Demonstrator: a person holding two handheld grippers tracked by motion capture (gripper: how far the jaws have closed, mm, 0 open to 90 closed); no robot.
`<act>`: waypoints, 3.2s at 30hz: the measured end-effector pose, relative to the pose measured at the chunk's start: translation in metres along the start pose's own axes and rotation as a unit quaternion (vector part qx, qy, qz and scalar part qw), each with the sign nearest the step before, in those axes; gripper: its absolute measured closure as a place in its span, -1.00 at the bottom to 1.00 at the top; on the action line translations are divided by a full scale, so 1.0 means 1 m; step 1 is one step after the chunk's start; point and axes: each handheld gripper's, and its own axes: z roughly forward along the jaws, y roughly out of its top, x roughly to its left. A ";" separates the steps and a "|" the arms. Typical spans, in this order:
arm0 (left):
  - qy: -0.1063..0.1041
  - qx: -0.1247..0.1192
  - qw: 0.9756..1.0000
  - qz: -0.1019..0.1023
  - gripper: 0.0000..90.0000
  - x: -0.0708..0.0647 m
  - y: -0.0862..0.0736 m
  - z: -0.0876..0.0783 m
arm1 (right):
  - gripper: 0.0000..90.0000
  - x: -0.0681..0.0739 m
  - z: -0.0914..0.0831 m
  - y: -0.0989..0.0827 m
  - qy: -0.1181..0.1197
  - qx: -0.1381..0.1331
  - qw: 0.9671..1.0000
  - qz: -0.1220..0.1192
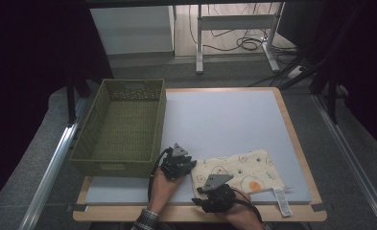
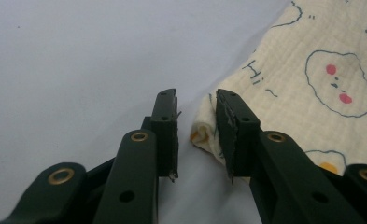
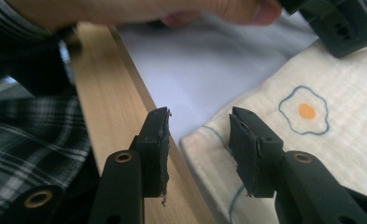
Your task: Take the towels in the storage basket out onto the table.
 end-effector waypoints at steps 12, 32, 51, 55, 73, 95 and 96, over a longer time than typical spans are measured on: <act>-0.013 -0.003 1.000 -0.006 0.93 -0.002 0.000 0.000 | 0.92 0.002 -0.001 0.001 -0.033 0.005 0.999 -0.014; -0.019 -0.038 0.999 0.021 0.93 -0.017 0.038 -0.003 | 0.92 -0.023 -0.054 -0.004 -0.059 -0.049 0.997 0.027; -0.055 -0.043 0.995 0.064 0.92 -0.053 0.082 0.038 | 0.92 -0.049 -0.098 -0.040 -0.106 -0.069 0.989 0.078; -0.062 -0.038 0.995 0.075 0.92 -0.063 0.092 0.049 | 0.92 -0.055 -0.109 -0.051 -0.115 -0.073 0.986 0.093; -0.079 -0.045 0.989 0.113 0.91 -0.107 0.133 0.087 | 0.92 -0.079 -0.152 -0.084 -0.162 -0.085 0.974 0.135; -0.079 -0.035 0.990 0.108 0.23 -0.116 0.144 0.111 | 0.76 -0.107 -0.154 -0.122 -0.191 -0.069 0.961 0.189; -0.084 -0.038 0.990 0.104 0.16 -0.113 0.144 0.107 | 0.73 -0.107 -0.155 -0.122 -0.194 -0.069 0.960 0.190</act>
